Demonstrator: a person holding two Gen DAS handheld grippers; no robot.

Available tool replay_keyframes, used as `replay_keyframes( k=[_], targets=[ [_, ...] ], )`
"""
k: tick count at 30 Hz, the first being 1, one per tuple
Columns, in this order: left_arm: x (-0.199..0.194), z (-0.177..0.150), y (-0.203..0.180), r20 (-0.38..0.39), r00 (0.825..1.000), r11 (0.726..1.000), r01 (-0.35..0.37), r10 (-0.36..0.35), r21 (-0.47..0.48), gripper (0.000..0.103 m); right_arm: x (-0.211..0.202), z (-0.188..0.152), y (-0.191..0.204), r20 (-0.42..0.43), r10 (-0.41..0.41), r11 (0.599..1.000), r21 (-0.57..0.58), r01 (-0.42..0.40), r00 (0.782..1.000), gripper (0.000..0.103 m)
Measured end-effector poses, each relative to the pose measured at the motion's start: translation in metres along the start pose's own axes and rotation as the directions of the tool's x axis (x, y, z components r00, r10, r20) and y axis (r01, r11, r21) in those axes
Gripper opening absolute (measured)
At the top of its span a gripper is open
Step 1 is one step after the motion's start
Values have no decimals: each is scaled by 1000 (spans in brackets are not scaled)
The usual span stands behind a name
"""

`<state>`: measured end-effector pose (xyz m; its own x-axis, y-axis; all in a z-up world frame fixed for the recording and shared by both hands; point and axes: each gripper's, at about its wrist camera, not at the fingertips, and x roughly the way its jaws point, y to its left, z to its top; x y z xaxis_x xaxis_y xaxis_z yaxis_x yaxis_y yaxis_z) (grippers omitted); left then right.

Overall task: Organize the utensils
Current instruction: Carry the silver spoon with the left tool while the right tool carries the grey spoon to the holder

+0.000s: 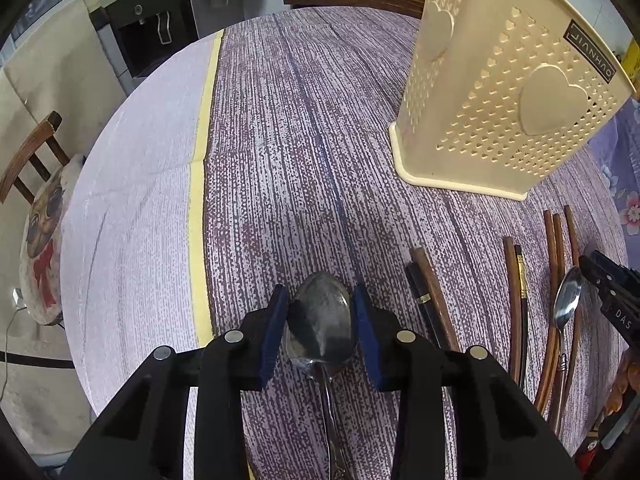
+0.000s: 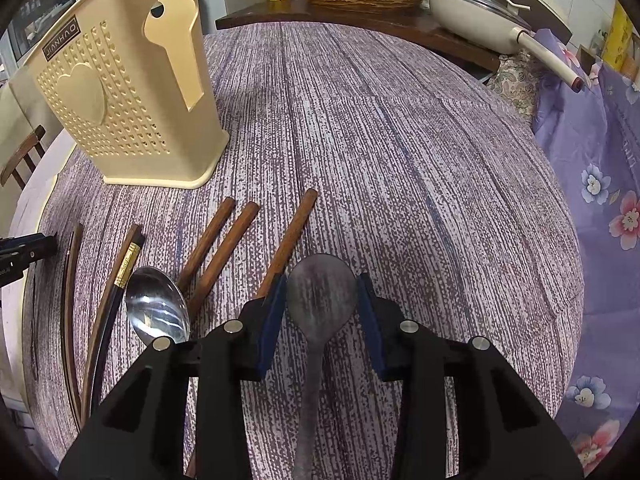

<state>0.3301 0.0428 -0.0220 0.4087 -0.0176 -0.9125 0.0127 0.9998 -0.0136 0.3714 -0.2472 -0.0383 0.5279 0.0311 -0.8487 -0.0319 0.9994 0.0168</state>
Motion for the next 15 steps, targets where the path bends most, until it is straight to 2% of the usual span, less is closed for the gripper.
replay_keyframes(
  k=[6, 9, 15],
  targets=[
    [-7, 0, 3, 40, 999, 999, 10, -9, -34, 34, -8, 0, -6, 42, 0, 1000, 15, 0, 999, 37],
    [-18, -1, 3, 92, 995, 998, 34, -29, -49, 34, -19, 1, -10, 74, 23, 999, 34, -25, 997, 37],
    [-46, -4, -2, 218, 976, 998, 23, -8, -63, 34, -48, -2, -16, 155, 43, 997, 52, -52, 987, 37]
  ],
)
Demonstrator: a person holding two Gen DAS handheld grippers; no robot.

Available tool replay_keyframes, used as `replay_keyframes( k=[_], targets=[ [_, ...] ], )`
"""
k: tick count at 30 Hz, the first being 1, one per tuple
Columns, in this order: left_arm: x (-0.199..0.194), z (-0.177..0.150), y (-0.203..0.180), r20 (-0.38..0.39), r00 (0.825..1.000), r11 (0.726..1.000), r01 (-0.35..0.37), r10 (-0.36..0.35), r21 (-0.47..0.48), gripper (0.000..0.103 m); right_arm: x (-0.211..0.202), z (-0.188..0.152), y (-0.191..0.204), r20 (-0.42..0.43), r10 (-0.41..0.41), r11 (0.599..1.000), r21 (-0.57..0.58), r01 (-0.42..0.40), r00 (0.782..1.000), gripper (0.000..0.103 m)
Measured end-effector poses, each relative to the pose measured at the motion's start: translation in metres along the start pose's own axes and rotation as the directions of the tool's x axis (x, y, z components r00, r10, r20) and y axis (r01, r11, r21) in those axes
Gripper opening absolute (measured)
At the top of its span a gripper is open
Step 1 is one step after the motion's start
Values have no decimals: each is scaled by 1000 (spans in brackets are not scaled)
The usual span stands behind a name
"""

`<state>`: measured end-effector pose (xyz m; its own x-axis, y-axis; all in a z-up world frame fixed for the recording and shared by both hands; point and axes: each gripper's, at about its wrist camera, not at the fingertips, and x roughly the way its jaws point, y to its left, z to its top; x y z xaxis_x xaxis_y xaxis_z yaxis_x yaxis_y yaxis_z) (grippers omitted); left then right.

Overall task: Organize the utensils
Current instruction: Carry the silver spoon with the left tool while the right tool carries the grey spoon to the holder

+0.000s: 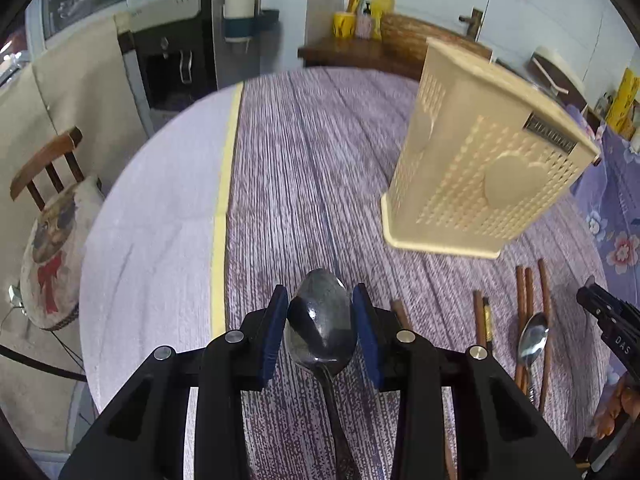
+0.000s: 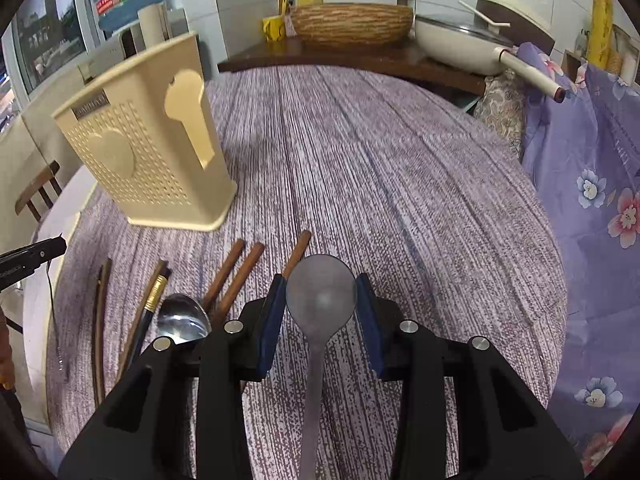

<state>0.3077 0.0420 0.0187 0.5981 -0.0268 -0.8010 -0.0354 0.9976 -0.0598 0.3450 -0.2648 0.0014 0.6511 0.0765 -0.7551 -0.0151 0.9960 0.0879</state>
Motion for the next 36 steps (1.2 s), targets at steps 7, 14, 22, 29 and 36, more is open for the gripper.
replay_keyframes(
  k=[7, 14, 22, 29, 36],
  targets=[
    [-28, 4, -6, 104, 995, 1000, -4, 5, -2, 34, -31, -1, 0, 70, 11, 1000, -3, -11, 997, 37],
    [-32, 3, -8, 130, 991, 1000, -5, 5, -6, 33, -48, -6, 0, 116, 38, 999, -3, -38, 992, 37],
    [-45, 4, -6, 164, 986, 1000, 14, -10, -23, 32, -67, -4, 0, 187, 69, 998, -1, -70, 980, 37],
    [-54, 6, -8, 189, 982, 1000, 21, -17, -17, 31, -80, -1, 4, 226, 104, 995, -15, -103, 969, 37],
    [-63, 9, -11, 211, 977, 999, 31, -28, -9, 30, -89, 3, 9, 241, 138, 990, -22, -136, 961, 36]
  ],
)
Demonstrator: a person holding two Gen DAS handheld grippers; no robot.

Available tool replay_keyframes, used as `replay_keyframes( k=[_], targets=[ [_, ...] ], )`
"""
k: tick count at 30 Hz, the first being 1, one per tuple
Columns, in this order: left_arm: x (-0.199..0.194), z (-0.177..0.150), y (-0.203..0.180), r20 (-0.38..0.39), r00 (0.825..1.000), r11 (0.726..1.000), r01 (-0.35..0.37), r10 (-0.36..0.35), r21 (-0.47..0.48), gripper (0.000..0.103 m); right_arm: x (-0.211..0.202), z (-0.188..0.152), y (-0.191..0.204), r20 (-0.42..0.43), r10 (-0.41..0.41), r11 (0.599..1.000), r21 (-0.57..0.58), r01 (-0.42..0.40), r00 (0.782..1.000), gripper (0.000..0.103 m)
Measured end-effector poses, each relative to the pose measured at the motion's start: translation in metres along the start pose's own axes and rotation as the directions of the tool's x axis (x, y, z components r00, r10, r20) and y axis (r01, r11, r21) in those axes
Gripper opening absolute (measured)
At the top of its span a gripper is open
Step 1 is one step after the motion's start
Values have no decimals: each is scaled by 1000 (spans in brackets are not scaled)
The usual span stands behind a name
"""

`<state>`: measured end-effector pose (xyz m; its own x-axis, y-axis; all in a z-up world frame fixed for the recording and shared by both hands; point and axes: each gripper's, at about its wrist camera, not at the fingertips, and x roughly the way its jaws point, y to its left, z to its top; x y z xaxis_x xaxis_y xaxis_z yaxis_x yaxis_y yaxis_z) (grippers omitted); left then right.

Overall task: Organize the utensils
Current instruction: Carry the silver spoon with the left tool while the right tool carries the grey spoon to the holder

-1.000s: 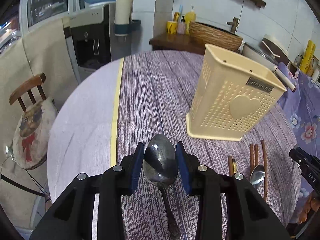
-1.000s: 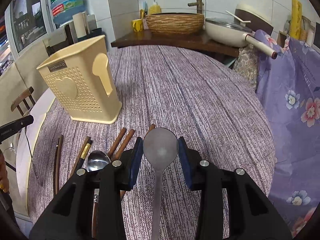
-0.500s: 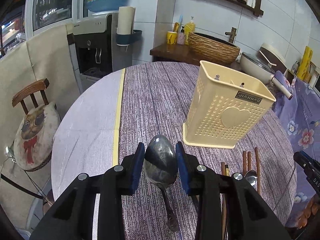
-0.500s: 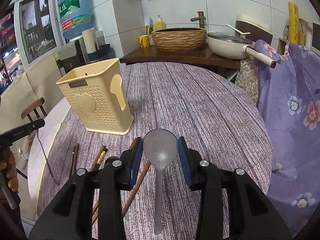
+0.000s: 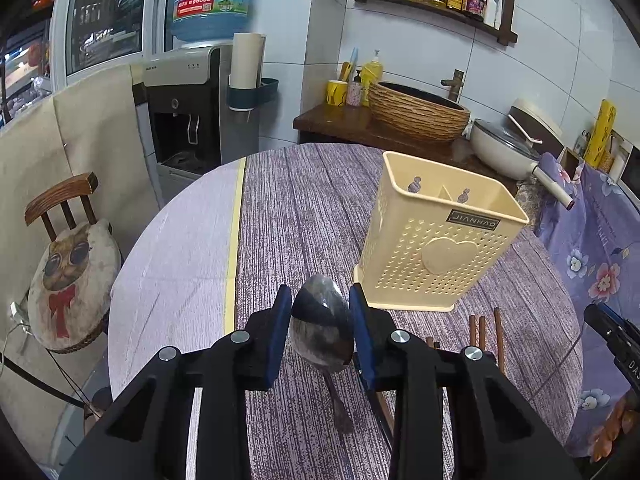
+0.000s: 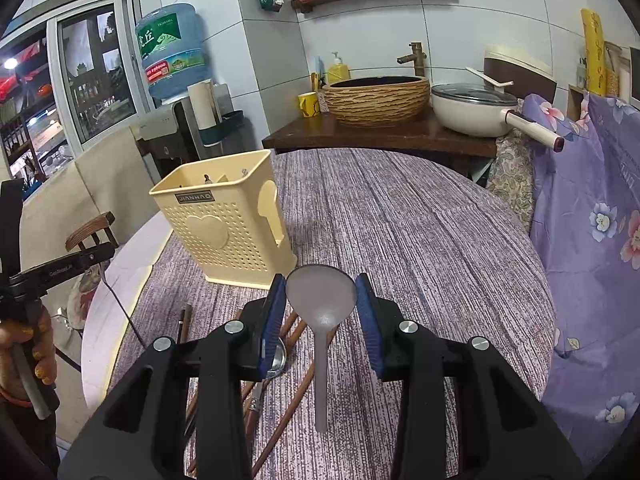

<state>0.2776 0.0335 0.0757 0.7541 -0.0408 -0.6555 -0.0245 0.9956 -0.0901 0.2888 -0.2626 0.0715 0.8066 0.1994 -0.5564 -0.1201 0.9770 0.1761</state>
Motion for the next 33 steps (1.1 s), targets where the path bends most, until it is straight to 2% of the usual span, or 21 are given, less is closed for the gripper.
replay_keyframes(
  k=[10, 11, 12, 13, 24, 29, 33],
  targets=[
    [-10, 11, -3, 32, 999, 1000, 12, -13, 8, 26, -7, 10, 13, 17, 29, 999, -19, -29, 999, 36],
    [-10, 11, -3, 33, 999, 1000, 13, -13, 7, 23, -7, 10, 15, 17, 29, 999, -22, -29, 999, 36],
    [-10, 12, -2, 31, 999, 1000, 15, -15, 7, 9, -7, 10, 16, 18, 29, 999, -23, -29, 999, 36],
    [-9, 12, -2, 26, 1000, 1000, 17, -17, 3, 8, -7, 11, 16, 18, 30, 999, -23, -29, 999, 36],
    [11, 4, 10, -33, 999, 999, 18, -19, -32, 5, 0, 4, 13, -6, 20, 1000, -14, -20, 1000, 36],
    [11, 2, 11, -33, 999, 999, 17, -18, -34, 5, 0, 5, 12, 0, 18, 1000, -11, -18, 1000, 36],
    [7, 2, 9, -3, 1000, 1000, -7, 6, -17, 4, -1, 5, 11, 1, 19, 1000, -7, -19, 1000, 36]
  ],
)
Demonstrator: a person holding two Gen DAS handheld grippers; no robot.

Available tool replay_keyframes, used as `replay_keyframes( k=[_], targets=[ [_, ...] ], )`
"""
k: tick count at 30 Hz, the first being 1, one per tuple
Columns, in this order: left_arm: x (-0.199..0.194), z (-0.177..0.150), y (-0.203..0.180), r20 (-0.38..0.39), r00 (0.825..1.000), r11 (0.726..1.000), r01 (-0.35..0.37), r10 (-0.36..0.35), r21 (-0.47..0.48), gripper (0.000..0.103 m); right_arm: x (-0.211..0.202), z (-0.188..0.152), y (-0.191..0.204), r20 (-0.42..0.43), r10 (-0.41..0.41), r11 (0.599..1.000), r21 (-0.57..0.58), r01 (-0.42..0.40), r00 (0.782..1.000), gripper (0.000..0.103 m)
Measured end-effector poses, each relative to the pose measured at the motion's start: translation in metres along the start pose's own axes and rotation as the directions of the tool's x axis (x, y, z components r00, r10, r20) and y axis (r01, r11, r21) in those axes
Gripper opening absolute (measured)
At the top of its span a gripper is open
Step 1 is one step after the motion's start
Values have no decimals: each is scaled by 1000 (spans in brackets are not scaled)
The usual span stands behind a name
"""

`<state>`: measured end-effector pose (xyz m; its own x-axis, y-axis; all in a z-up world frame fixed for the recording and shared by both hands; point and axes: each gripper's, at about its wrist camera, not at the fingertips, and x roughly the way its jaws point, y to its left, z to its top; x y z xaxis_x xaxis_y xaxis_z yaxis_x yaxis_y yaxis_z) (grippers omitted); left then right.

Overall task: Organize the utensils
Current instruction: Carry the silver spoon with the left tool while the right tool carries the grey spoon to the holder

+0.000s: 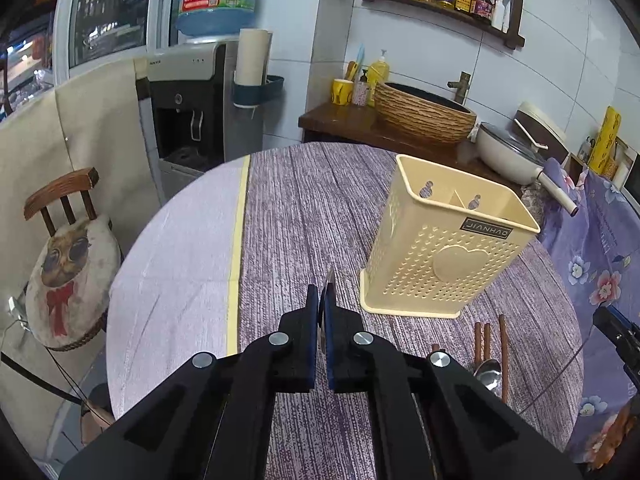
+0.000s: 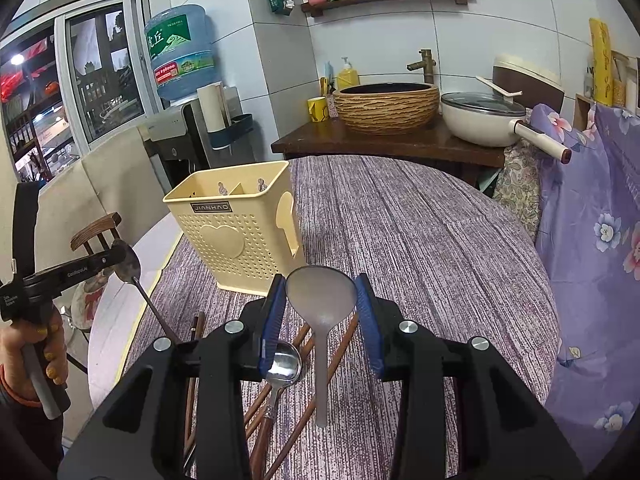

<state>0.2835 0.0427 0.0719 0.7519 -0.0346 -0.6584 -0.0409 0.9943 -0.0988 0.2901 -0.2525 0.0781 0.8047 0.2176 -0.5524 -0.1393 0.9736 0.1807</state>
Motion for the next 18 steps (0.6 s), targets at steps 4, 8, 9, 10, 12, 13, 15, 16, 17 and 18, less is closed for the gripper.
replay_keyframes(
  k=[4, 8, 9, 10, 12, 13, 15, 16, 17, 18],
  targets=[
    [-5, 3, 0, 13, 1000, 1000, 14, -14, 1, 3, -2, 1, 1, 5, 4, 1000, -1, -4, 1000, 36],
    [-13, 8, -1, 44, 999, 1000, 0, -1, 18, 3, -4, 2, 1, 13, 14, 1000, -6, -14, 1000, 36],
    [-15, 9, -2, 52, 999, 1000, -6, 4, 23, 3, -5, 3, 1, 15, 18, 1000, -8, -18, 1000, 36],
    [-18, 10, -2, 57, 998, 1000, -3, 2, 26, 3, -5, 3, 1, 18, 25, 1000, -8, -25, 1000, 36],
    [-23, 13, -2, 61, 998, 1000, 13, -15, 26, 3, -6, 5, 3, 22, 46, 999, -12, -46, 999, 36],
    [-26, 16, -3, 64, 998, 999, 20, -22, 31, 3, -5, 6, 5, 22, 60, 998, -18, -59, 998, 36],
    [-33, 23, -6, 83, 996, 999, 19, -23, 46, 3, -5, 10, 9, 28, 78, 997, -30, -77, 997, 36],
    [-38, 28, -7, 95, 995, 998, 21, -26, 51, 3, -6, 14, 11, 36, 87, 996, -36, -86, 996, 36],
    [-42, 32, -8, 105, 994, 998, 27, -32, 52, 3, -7, 18, 15, 46, 96, 995, -42, -94, 994, 36],
    [-49, 40, -10, 120, 992, 998, 35, -41, 54, 3, -8, 23, 18, 57, 103, 994, -49, -100, 993, 36]
  ],
)
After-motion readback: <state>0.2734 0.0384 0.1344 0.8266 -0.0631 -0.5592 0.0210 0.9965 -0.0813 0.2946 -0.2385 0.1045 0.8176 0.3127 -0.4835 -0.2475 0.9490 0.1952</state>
